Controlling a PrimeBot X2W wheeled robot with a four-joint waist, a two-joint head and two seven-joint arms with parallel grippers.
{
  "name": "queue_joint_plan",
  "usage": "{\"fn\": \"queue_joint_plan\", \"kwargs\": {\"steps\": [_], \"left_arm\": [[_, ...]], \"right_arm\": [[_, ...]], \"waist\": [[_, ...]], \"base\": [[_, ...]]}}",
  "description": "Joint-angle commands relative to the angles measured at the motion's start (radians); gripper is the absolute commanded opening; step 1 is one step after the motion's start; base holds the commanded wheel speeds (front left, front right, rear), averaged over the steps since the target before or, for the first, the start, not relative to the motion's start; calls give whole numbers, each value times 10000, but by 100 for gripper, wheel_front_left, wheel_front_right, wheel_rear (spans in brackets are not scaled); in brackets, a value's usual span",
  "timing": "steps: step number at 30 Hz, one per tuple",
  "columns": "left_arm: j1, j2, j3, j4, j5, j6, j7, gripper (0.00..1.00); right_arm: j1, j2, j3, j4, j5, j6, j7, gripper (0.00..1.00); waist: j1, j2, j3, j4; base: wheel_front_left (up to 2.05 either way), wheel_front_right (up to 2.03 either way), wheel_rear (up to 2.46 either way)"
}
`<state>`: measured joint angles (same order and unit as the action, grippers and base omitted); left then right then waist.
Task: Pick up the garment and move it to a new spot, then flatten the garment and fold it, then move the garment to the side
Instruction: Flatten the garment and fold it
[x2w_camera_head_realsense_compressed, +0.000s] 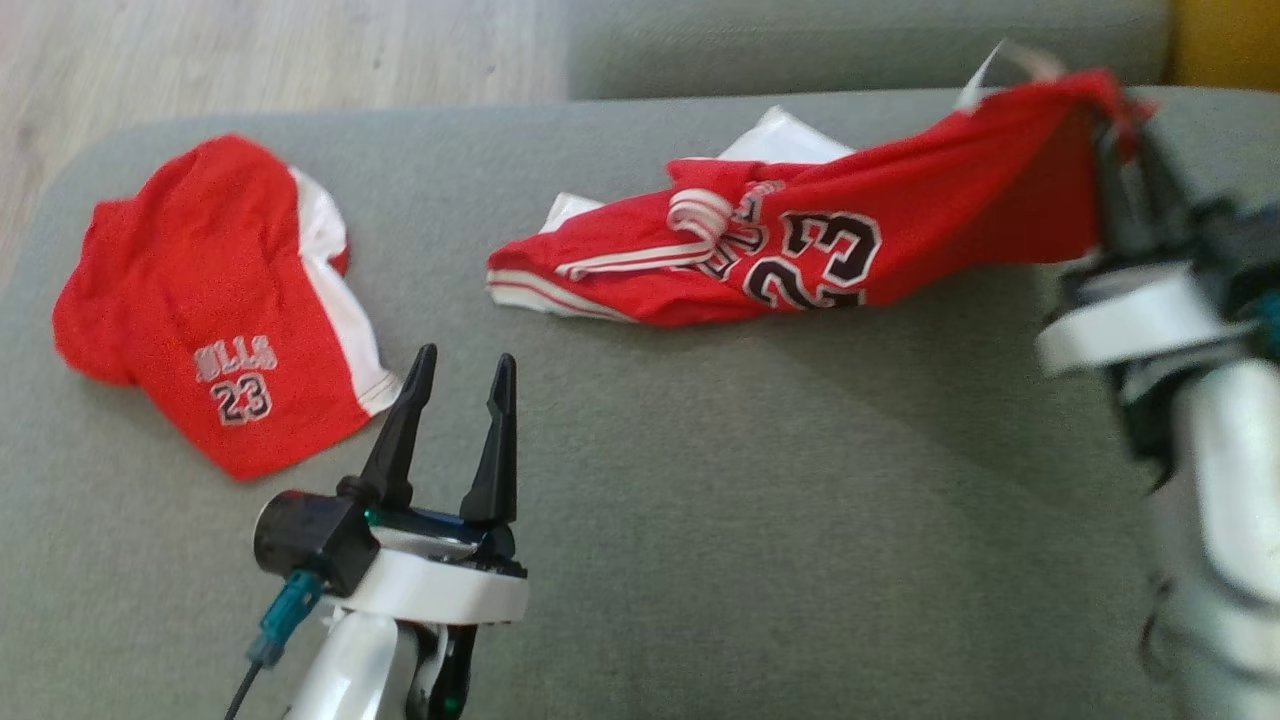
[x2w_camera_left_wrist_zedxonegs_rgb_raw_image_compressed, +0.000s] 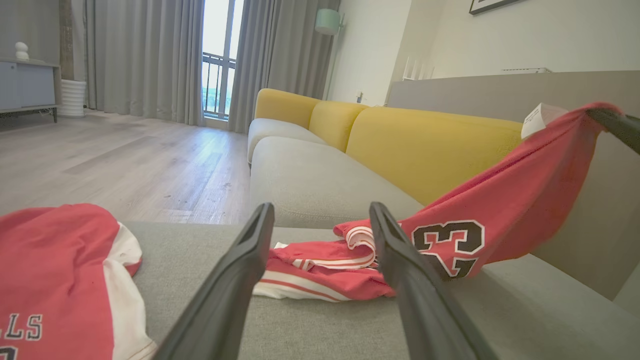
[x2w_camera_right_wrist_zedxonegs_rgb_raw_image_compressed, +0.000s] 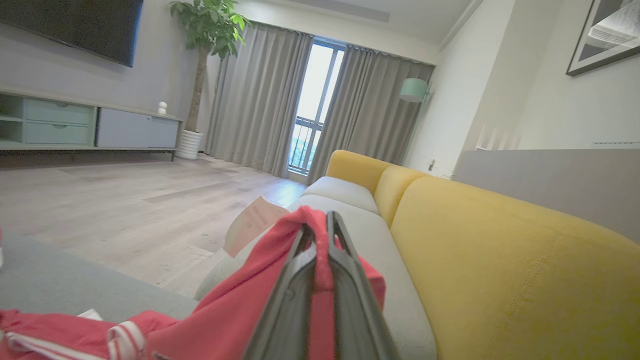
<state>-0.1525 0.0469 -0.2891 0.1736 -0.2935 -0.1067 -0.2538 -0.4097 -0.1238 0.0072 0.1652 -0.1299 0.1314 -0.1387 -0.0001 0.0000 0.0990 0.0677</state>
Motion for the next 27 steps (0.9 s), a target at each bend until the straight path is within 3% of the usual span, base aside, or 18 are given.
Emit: {"fn": "queue_joint_plan", "kwargs": {"steps": [1, 7, 10, 16, 17, 18, 22, 27], "left_arm": [[-293, 33, 211, -396, -118, -28, -80, 100], [-720, 33, -177, -429, -312, -9, -80, 100], [-1026, 33, -426, -436, -514, 24, -80, 100], [-1350, 33, -809, -441, -907, 171, -80, 100], [-1366, 33, -853, -448, -945, 192, -80, 100], [-1376, 33, -924, -455, -1011, 237, -80, 100], [-1331, 33, -937, -482, -1060, 333, -80, 100], [-1288, 33, -713, -446, -908, 357, -80, 100]], "right_arm": [[-1028, -452, 105, -749, 153, -7, 436, 0], [-3120, -1483, -142, -305, 342, -7, 1511, 0], [-4563, -2215, -147, 921, 256, -7, 1958, 0], [-6785, -2927, -969, 4238, -434, -7, 2500, 0], [-7010, -3001, -1176, 4704, -667, -7, 2452, 38], [-7277, -3115, -1563, 5644, -1147, -7, 2456, 100], [-7439, -3060, -2237, 6800, -1893, -7, 2049, 100], [-7098, -2358, -2556, 7493, -2009, -7, 833, 100]], "waist": [[1, 0, 426, 402], [1, 0, 1265, 1259], [1, 0, 1717, 1874], [1, 0, 2191, 2869], [1, 0, 2235, 2971], [1, 0, 2280, 3106], [1, 0, 2266, 3109], [1, 0, 2009, 2566]], "base": [[0, 0, 0], [0, 0, 0], [0, 0, 0], [0, 0, 0], [0, 0, 0], [0, 0, 0], [0, 0, 0], [0, 0, 0]]}}
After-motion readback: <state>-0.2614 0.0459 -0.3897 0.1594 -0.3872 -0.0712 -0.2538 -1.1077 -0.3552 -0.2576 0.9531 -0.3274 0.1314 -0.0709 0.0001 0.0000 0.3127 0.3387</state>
